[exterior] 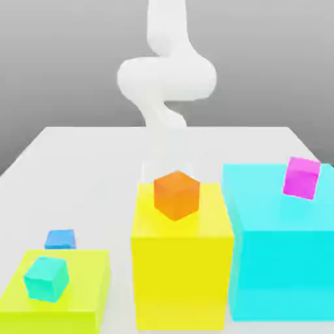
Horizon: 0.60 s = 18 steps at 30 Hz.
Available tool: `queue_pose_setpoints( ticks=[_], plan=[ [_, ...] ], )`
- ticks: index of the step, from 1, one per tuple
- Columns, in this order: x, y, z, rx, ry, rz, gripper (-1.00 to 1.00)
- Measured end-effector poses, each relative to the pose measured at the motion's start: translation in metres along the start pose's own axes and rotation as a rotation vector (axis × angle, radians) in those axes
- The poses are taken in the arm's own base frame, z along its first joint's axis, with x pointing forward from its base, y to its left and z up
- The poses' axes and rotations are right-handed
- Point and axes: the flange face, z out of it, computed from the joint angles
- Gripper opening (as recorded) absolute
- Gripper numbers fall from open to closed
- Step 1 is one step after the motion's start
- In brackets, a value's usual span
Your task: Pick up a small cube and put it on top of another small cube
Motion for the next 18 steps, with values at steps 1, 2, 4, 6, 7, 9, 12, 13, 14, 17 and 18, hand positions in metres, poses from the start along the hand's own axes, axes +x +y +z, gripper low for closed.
queue_pose_setpoints(
  ticks=[1,2,4,6,7,9,12,13,14,17,18],
  plan=[
    [0.005,0.015,0.027,-0.032,-0.022,-0.009,0.00],
    [0.009,0.031,0.053,-0.062,-0.045,-0.018,0.00],
    [0.013,0.066,0.100,-0.121,-0.091,-0.033,0.00],
    [0.012,0.104,0.143,-0.174,-0.140,-0.047,0.00],
    [0.010,0.124,0.162,-0.200,-0.165,-0.053,0.00],
    [0.002,0.165,0.197,-0.249,-0.215,-0.064,0.00],
    [-0.018,0.229,0.239,-0.316,-0.296,-0.077,0.00],
    [-0.027,0.251,0.250,-0.337,-0.324,-0.081,0.00],
    [-0.037,0.273,0.261,-0.358,-0.352,-0.084,0.00],
    [-0.071,0.337,0.283,-0.414,-0.441,-0.093,0.00],
    [-0.083,0.363,0.286,-0.435,-0.468,-0.082,0.00]
  ],
)
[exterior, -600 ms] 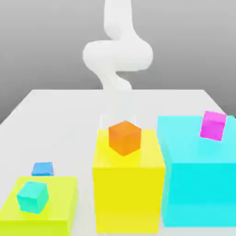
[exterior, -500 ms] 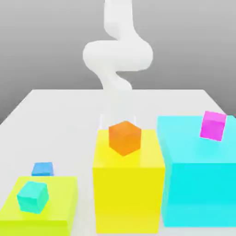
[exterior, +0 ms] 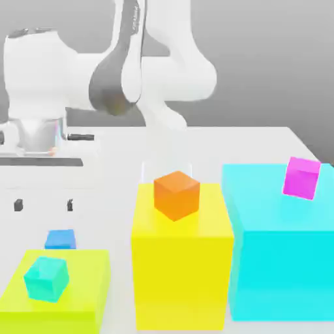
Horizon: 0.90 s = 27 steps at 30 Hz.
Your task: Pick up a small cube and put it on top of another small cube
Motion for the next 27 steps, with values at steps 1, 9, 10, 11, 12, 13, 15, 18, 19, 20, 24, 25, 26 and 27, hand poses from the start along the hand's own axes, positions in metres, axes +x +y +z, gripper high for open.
queue_pose_setpoints(
  ticks=[1,9,10,11,12,13,15,18,19,20,24,25,26,27],
  plan=[
    [-0.011,0.011,0.017,-0.015,-0.031,-0.014,0.00],
    [-0.030,0.032,0.100,-0.039,-0.073,-0.026,-1.00],
    [-0.030,0.032,0.100,-0.039,-0.073,-0.026,-1.00],
    [-0.030,0.032,0.100,-0.039,-0.073,-0.026,-1.00],
    [-0.030,0.032,0.100,-0.039,-0.074,-0.026,-1.00],
    [-0.030,0.032,0.100,-0.039,-0.075,-0.026,-1.00],
    [-0.031,0.032,0.105,-0.038,-0.076,-0.025,-1.00],
    [-0.028,0.032,0.088,-0.040,-0.074,-0.027,-1.00],
    [-0.027,0.031,0.079,-0.040,-0.073,-0.027,-1.00],
    [-0.026,0.031,0.070,-0.039,-0.073,-0.027,-1.00],
    [-0.015,0.018,0.037,-0.034,-0.076,-0.040,-1.00],
    [-0.005,0.009,0.029,-0.033,-0.076,-0.051,-1.00],
    [0.005,-0.002,0.022,-0.032,-0.077,-0.063,-1.00],
    [0.015,-0.012,0.014,-0.031,-0.077,-0.073,-1.00]
  ],
)
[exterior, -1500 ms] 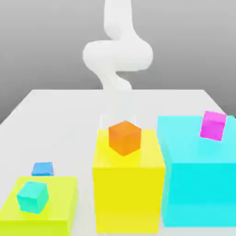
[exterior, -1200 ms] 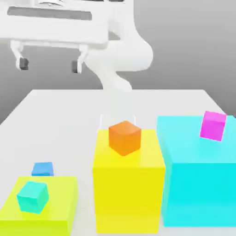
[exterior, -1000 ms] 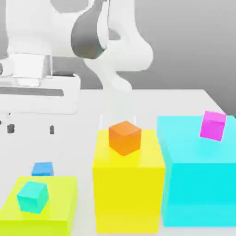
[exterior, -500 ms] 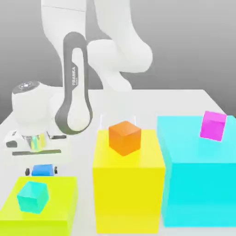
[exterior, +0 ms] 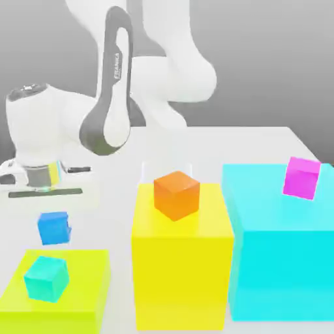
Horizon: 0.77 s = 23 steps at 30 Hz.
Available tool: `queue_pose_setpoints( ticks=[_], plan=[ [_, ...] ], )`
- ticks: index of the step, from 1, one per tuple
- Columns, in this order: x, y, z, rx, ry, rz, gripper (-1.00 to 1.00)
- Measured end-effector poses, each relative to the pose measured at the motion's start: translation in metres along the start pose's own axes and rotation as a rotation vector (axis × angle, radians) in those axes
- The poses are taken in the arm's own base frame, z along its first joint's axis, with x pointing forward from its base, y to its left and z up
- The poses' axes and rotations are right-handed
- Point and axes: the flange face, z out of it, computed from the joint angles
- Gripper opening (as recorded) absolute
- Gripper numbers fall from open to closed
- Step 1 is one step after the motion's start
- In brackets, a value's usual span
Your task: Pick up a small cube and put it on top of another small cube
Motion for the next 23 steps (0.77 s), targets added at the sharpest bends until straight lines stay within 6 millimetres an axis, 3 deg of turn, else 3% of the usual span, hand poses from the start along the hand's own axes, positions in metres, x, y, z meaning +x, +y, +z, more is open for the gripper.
queue_pose_setpoints(
  ticks=[8,10,12,13,19,23],
  plan=[
    [0.065,-0.087,-0.084,0.000,-0.001,-0.075,-1.00],
    [0.070,-0.093,-0.070,0.001,-0.001,-0.077,-1.00],
    [0.071,-0.091,-0.042,0.000,-0.001,-0.072,-1.00],
    [0.071,-0.091,-0.034,-0.001,-0.001,-0.070,1.00],
    [0.071,-0.090,-0.031,-0.002,0.000,-0.070,1.00],
    [0.072,-0.090,-0.077,-0.001,0.001,-0.069,1.00]
  ],
)
